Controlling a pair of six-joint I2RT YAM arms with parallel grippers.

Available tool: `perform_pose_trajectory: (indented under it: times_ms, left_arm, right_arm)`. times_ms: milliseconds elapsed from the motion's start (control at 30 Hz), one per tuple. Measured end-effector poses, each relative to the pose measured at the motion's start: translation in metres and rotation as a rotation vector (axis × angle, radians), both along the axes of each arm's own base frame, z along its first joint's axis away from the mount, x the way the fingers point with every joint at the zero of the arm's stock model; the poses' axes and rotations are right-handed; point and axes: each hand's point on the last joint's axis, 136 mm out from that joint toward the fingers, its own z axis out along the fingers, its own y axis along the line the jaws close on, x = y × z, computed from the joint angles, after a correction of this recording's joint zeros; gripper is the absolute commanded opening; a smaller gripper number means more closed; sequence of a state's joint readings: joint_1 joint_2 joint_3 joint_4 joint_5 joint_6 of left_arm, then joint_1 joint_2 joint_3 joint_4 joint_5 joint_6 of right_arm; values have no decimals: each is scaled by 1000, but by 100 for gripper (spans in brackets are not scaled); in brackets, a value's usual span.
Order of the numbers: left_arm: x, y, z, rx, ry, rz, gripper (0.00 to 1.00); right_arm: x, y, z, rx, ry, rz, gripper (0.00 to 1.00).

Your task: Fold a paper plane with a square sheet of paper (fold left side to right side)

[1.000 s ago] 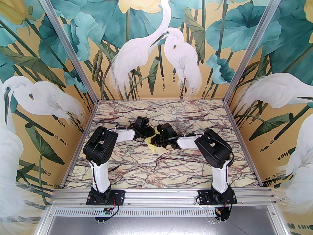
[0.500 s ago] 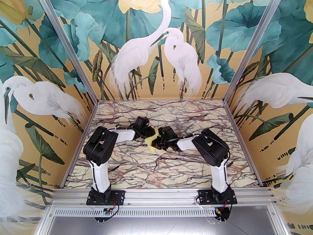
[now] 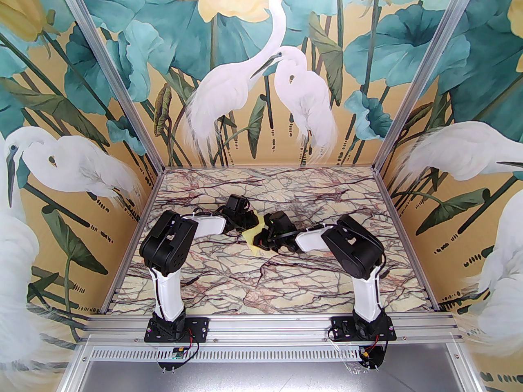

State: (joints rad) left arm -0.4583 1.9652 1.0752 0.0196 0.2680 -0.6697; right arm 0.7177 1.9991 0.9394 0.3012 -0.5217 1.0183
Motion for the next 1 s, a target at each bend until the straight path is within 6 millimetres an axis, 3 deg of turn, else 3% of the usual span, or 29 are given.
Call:
perform_pose_trajectory:
  times_ms: [333, 567, 667, 833, 1000]
  left_arm:
    - [0, 0, 0, -4, 4, 6, 11]
    - [1, 0, 0, -10, 5, 14, 12]
    - [1, 0, 0, -13, 6, 17, 13]
    - [1, -1, 0, -19, -1, 19, 13]
    - [1, -1, 1, -21, -5, 18, 13]
  right_arm:
    - [-43, -1, -1, 7, 15, 46, 0]
    - [-72, -23, 4, -47, 28, 64, 0]
    - [-64, -25, 18, -48, -2, 57, 0]
    - [-26, -21, 43, -15, -52, 9, 0]
    - [11, -8, 44, -6, -75, -12, 0]
